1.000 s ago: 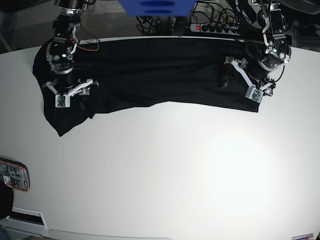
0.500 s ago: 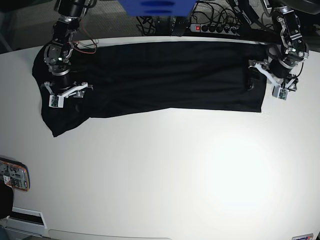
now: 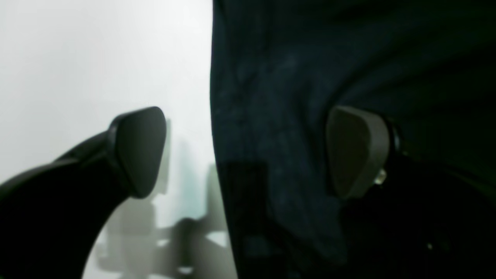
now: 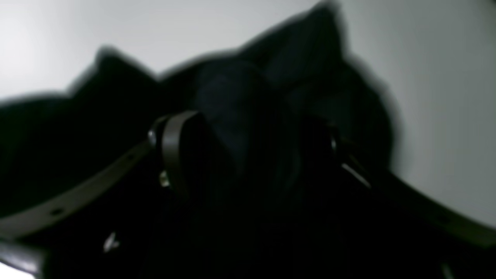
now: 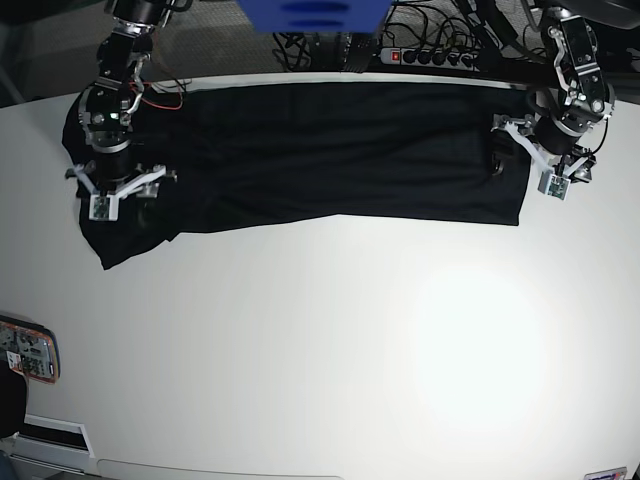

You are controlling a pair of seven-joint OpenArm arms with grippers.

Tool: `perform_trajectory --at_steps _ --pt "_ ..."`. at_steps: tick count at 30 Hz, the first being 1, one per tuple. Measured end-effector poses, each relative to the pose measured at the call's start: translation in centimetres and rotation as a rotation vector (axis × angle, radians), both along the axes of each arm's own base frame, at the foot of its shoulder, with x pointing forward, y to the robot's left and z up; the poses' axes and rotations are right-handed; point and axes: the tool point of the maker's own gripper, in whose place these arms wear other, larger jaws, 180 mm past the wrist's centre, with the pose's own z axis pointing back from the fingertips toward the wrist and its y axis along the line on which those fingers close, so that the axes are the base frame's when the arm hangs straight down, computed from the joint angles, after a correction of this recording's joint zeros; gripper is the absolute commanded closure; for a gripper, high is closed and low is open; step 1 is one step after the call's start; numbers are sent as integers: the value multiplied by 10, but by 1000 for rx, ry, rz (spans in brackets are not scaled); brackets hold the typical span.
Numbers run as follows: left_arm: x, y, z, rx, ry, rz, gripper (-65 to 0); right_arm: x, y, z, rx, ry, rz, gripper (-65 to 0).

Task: Fold the T-shirt properly
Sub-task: 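Adjust the folded edge with both grippers, pressing it flat, then grasp both ends of the folded black strip with both grippers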

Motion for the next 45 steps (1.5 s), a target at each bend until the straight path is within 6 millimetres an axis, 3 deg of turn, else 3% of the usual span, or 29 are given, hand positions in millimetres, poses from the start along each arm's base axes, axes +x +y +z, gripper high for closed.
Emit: perform_trajectory --at_steps 4,6,8,15,19,22,24,32,37,39,43,45 --pt "21 -22 37 7 -123 -30 -628 16 13 44 -9 -128 6 -373" --pt "26 -35 54 -1 -180 -48 -628 12 20 52 -11 -143 30 -373" --pt "27 -48 62 -18 -205 -59 -628 2 19 45 -18 -84 15 -373" --pt "23 -106 42 -106 -152 -188 -628 -16 20 25 -1 -15 13 -373" --pt "8 -109 4 -140 -38 -175 -628 -33 15 -7 18 87 -13 -373" --pt "0 -112 -11 -166 6 -170 -628 -38 17 -25 52 115 -16 -373" --pt "-2 -113 -17 -192 9 -157 -628 -46 17 -41 68 158 -28 -373" --pt "22 -90 -29 -287 -36 -124 -628 -42 26 -56 128 87 -31 -373" --pt "44 -60 -29 -270 -57 -70 -628 -33 41 -66 156 25 -5 -373" --pt "51 -43 -30 -231 -45 -55 -628 -16 47 -65 164 21 7 -373" --pt "67 -30 -29 -215 -54 -24 -628 47 75 -56 180 80 97 -373" --pt "72 -26 -29 -192 -47 -22 -628 54 85 -54 192 76 115 -373"
